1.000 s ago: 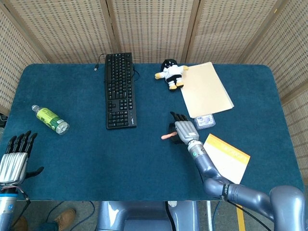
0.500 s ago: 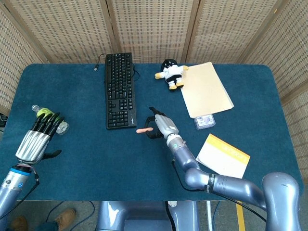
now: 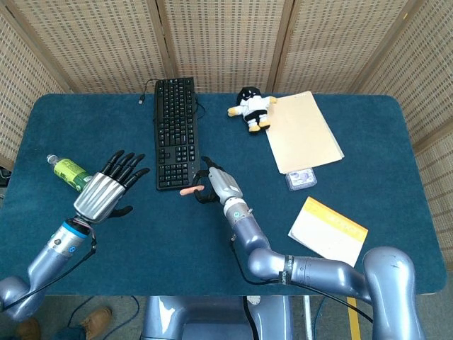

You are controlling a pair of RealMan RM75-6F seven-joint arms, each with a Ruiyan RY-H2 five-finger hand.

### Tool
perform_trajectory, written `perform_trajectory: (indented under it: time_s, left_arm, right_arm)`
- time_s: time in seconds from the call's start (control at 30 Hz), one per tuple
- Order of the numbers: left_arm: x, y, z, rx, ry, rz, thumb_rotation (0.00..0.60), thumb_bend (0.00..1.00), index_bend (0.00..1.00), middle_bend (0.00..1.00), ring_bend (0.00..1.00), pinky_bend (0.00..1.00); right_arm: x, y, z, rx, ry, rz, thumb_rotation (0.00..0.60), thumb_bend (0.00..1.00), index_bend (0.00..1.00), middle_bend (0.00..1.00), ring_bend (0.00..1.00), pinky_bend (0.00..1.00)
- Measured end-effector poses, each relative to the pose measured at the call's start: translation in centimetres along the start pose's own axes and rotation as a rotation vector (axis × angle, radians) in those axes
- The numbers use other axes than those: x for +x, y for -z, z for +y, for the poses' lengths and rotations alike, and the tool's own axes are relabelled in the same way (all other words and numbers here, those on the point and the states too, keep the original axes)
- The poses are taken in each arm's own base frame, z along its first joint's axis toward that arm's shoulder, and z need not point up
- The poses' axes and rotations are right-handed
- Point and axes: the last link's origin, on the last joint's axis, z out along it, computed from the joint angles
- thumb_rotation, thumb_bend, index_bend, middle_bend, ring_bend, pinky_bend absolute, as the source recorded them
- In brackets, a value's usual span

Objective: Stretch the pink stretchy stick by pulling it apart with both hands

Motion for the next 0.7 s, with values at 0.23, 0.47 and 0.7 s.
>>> perform_trajectory:
  time_s: [0.23, 0.47, 0.7]
  left_arm:
    - [-1.1, -2.6, 2.9, -0.051, 0.024, 0.024, 0.6, 0.28, 0.36, 0.0, 0.0, 0.0]
    - [-1.9, -4.4, 4.8, -0.071, 0.004, 0.063, 0.6, 0.34, 0.41, 0.0, 0.0, 0.0]
    - [-3.3, -5.9, 6.3, -0.087, -0.019, 0.047, 0.6, 0.33, 0.41, 0.0, 0.0, 0.0]
  right_arm:
    - [0.2, 0.1, 0.2, -0.003, -0.004, -0.004, 0.6, 0.64, 0.69, 0.05, 0.0, 0.0]
    - [0.7, 0.1, 0.7, -0.014, -0.016, 0.003, 0.6, 0.65, 0.69, 0.05, 0.0, 0.0]
    - [1.2, 0.3, 1.3, -0.023, -0.019, 0.008, 0.6, 0.65, 0.69, 0.05, 0.0, 0.0]
